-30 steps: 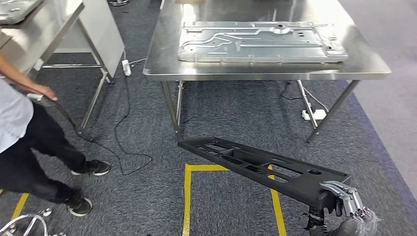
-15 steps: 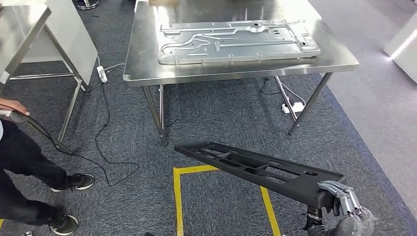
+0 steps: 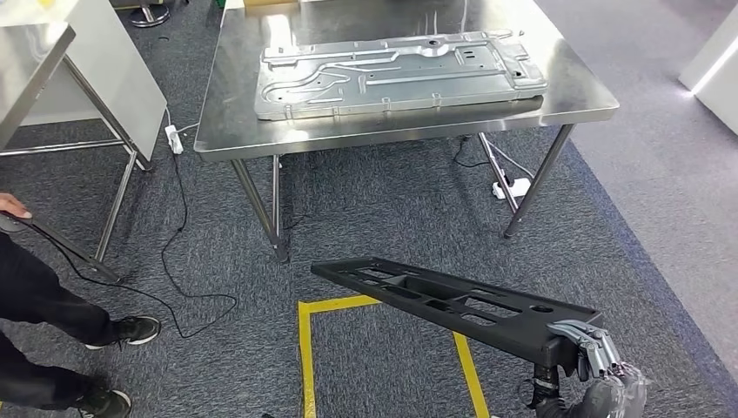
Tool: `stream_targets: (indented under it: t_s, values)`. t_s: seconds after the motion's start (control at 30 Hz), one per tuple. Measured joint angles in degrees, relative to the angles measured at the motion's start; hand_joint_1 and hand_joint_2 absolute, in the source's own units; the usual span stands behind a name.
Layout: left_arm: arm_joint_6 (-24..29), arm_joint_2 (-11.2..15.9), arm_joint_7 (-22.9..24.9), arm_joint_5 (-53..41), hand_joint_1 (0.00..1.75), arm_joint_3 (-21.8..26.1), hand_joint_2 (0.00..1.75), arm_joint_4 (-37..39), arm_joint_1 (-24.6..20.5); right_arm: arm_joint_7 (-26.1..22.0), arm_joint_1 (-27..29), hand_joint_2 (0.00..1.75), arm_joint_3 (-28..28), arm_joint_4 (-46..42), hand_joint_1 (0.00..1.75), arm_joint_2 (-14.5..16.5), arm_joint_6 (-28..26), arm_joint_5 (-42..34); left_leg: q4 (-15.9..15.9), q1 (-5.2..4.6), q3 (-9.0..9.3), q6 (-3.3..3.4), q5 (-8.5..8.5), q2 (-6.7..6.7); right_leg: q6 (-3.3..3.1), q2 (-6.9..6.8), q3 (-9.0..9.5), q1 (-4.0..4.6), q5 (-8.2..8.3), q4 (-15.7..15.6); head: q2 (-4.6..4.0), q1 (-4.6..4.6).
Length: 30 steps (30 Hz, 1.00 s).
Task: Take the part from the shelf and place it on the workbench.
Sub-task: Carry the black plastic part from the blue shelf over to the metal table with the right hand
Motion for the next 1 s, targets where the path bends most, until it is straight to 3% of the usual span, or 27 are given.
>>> stream_targets:
  t_s: [0.07,0.13,0.2,0.3,0.33,0.4,0.43,0.47,0.5,0.53,0.6,0.67,0.8,0.87,0.93,1.0]
  values:
    - [0.0,0.0,0.0,0.0,0.00,0.0,1.75,0.0,0.0,0.0,0.0,1.75,0.1,0.0,1.75,-0.1,0.0,-0.1,-6.9,-0.36,2.56,0.91,4.68,-0.06,0.00,0.16,0.58,0.23,-0.35,0.0,0.00,0.02]
    - [0.0,0.1,0.0,0.0,0.00,0.0,1.75,0.0,-0.1,0.0,-0.1,1.75,0.2,0.1,1.75,-0.2,0.0,-0.2,-13.2,-0.85,5.03,1.72,7.32,-0.05,0.35,0.28,0.80,0.41,-0.67,0.1,0.00,0.03]
    - [0.0,0.2,0.0,0.0,0.00,0.0,1.75,0.0,-0.1,0.1,-0.3,1.75,0.2,0.2,1.75,-0.2,0.0,-0.3,-14.7,-1.20,5.57,2.01,7.45,0.00,0.97,0.36,0.71,0.35,-0.76,0.2,0.00,0.03]
    - [-0.1,0.2,0.0,0.0,0.00,0.0,1.75,0.0,0.0,0.1,-0.4,1.75,0.2,0.2,1.75,-0.3,0.0,-0.4,-15.9,-0.87,6.27,2.64,8.05,0.12,1.91,0.20,0.50,0.24,-1.54,1.1,0.00,0.05]
    - [-0.1,0.2,0.0,0.0,0.00,0.0,1.75,0.0,-0.1,0.1,-0.4,1.75,0.2,0.2,1.75,-0.4,0.0,-0.4,-16.3,-0.68,6.54,2.88,8.20,0.19,2.18,0.12,-0.36,0.19,-2.68,3.0,0.00,0.07]
    - [-0.1,0.2,0.0,0.0,0.00,0.0,1.75,0.0,-0.1,0.1,-0.5,1.75,0.3,0.3,1.75,-0.6,0.0,-0.4,-16.5,-0.66,6.69,3.15,8.15,0.31,2.68,0.04,-3.84,-0.16,-5.82,9.7,0.00,0.10]
    - [-0.1,0.2,0.0,0.0,0.00,0.0,1.75,0.0,-0.2,0.1,-0.5,1.75,0.3,0.3,1.75,-0.7,0.0,-0.4,-16.5,-0.65,6.72,3.17,8.05,0.34,2.94,0.03,-5.71,-0.38,-6.85,13.0,0.00,0.10]
    - [-0.1,0.2,0.0,0.0,0.00,0.0,1.75,0.0,-0.1,0.1,-0.5,1.75,0.3,0.4,1.75,-0.7,0.0,-0.5,-16.4,-0.61,6.80,3.12,7.91,0.36,3.19,0.02,-6.91,-0.63,-6.89,14.7,0.00,0.09]
    - [-0.1,0.2,0.0,-0.1,0.00,0.0,1.75,0.0,-0.1,0.1,-0.5,1.75,0.3,0.4,1.75,-0.8,0.0,-0.5,-16.4,-0.55,6.94,2.99,7.74,0.37,3.42,0.00,-7.06,-0.89,-5.79,14.4,0.00,0.10]
    - [-0.1,0.2,0.0,-0.1,0.00,0.0,1.75,0.0,-0.1,0.1,-0.5,1.75,0.3,0.5,1.75,-0.8,0.0,-0.5,-16.2,-0.44,7.14,2.78,7.50,0.34,3.63,-0.05,-6.09,-1.17,-3.75,11.9,0.00,0.09]
    - [-0.1,0.2,0.0,-0.1,0.00,0.0,1.75,0.0,-0.1,0.0,-0.6,1.75,0.3,0.5,1.75,-0.9,0.0,-0.6,-15.7,-0.33,7.38,2.07,6.81,0.29,3.90,-0.24,-2.86,-1.41,-0.21,4.6,0.00,0.12]
    - [-0.2,0.2,0.0,-0.2,0.00,0.0,1.75,0.0,-0.1,-0.2,-0.7,1.75,0.3,0.6,1.75,-0.9,0.0,-0.8,-15.3,-0.45,7.33,1.26,6.24,0.26,3.45,-0.24,-1.25,-1.20,0.53,1.0,0.00,0.07]
    - [-0.2,0.2,0.0,-0.6,0.00,0.0,1.75,0.0,-0.2,-1.9,-0.8,1.75,0.3,0.7,1.75,-1.0,0.0,-0.7,-14.6,-0.24,7.49,0.04,5.21,0.30,1.70,0.02,-0.85,-0.98,0.16,0.7,0.00,-0.02]
    - [-0.2,0.2,0.0,-0.7,0.00,0.0,1.75,0.0,-0.2,-3.3,-0.9,1.75,0.4,0.7,1.75,-1.0,0.0,-0.4,-9.9,-0.09,5.45,-0.25,2.56,0.27,0.94,-0.06,-0.43,-0.93,0.08,0.3,0.00,-0.05]
    - [-0.3,0.2,0.0,-0.7,0.00,0.0,1.75,0.0,-0.2,-4.2,-1.0,1.75,0.4,0.7,1.75,-0.9,0.0,-0.5,-3.1,-0.10,1.89,-0.27,-0.43,0.27,0.50,-0.14,-0.27,-0.66,-0.12,0.3,0.00,-0.05]
    - [-0.3,0.2,0.0,-0.8,0.00,0.0,1.75,0.0,-0.1,-4.5,-1.0,1.75,0.4,0.7,1.75,-0.9,0.0,-0.5,0.0,-0.10,0.21,-0.27,-1.54,0.27,0.38,-0.15,-0.22,-0.51,-0.21,0.3,0.00,-0.04]
